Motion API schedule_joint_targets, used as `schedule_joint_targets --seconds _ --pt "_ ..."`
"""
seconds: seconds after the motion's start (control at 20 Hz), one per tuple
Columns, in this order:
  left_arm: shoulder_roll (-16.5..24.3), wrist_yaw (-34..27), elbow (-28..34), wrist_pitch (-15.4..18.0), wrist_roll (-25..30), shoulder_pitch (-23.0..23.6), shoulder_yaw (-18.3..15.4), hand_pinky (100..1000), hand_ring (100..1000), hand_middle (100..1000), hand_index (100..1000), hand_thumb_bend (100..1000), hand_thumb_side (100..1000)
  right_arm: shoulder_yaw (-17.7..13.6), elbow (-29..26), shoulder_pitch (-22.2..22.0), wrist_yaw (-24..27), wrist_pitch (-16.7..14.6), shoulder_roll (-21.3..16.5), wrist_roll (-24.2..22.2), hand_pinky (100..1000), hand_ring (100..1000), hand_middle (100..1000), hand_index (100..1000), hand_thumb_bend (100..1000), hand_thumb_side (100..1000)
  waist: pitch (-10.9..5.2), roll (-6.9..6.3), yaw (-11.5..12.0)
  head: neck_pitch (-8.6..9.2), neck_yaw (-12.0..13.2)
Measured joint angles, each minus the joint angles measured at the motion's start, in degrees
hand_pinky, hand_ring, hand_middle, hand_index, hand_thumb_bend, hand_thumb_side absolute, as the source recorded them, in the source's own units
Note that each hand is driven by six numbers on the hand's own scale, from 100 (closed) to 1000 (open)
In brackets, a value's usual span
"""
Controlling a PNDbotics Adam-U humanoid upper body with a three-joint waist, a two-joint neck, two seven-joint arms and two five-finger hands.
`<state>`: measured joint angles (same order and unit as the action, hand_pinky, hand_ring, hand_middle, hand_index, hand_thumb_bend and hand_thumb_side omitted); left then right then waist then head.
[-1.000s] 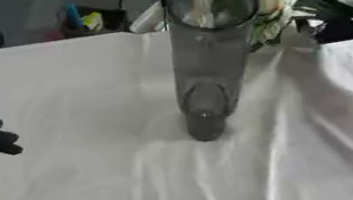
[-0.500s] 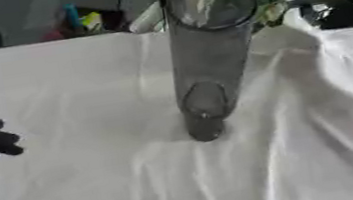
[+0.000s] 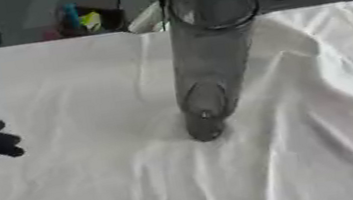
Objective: Arrange flowers into the vase.
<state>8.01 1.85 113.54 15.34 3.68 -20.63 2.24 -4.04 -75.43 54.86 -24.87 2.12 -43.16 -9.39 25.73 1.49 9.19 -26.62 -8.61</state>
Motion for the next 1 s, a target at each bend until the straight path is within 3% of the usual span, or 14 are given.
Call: schedule_joint_targets --seconds 0.3,0.35,0.4,0.75,1.0 --pt "0.0 0.0 0.0 0.0 0.1 0.0 0.0 529 595 635 712 100 1000 0.2 -2.2 3.6 4.3 3.0 1.1 7.0 100 111 100 100 100 545 -0.05 0.15 0.5 -0.1 -0.1" --pt "0.0 -0.1 0.0 -0.1 0.1 0.0 0.2 529 595 635 712 100 1000 0.2 -2.4 4.2 4.9 3.4 1.4 8.3 100 100 100 100 100 751 -0.05 0.22 0.6 -0.11 -0.1" --pt "0.0 -0.1 0.0 -0.1 0.2 0.0 0.2 529 595 635 713 100 1000 0.3 -2.7 4.8 5.6 3.8 1.8 9.6 100 100 100 100 100 538 -0.05 0.3 0.7 -0.12 -0.2" --pt "0.0 -0.4 0.0 -0.1 0.4 0.2 0.4 529 595 635 714 100 1000 0.6 -3.6 9.1 13.1 4.9 5.5 19.1 100 100 100 100 100 534 -0.93 0.34 1.2 -0.32 -0.6" --pt "0.0 -0.8 0.0 -0.1 0.6 0.4 0.7 529 596 635 715 100 1000 1.5 -4.2 11.5 16.5 4.6 8.1 22.6 100 100 100 100 100 530 -1.38 0.34 1.4 -0.32 -0.9"
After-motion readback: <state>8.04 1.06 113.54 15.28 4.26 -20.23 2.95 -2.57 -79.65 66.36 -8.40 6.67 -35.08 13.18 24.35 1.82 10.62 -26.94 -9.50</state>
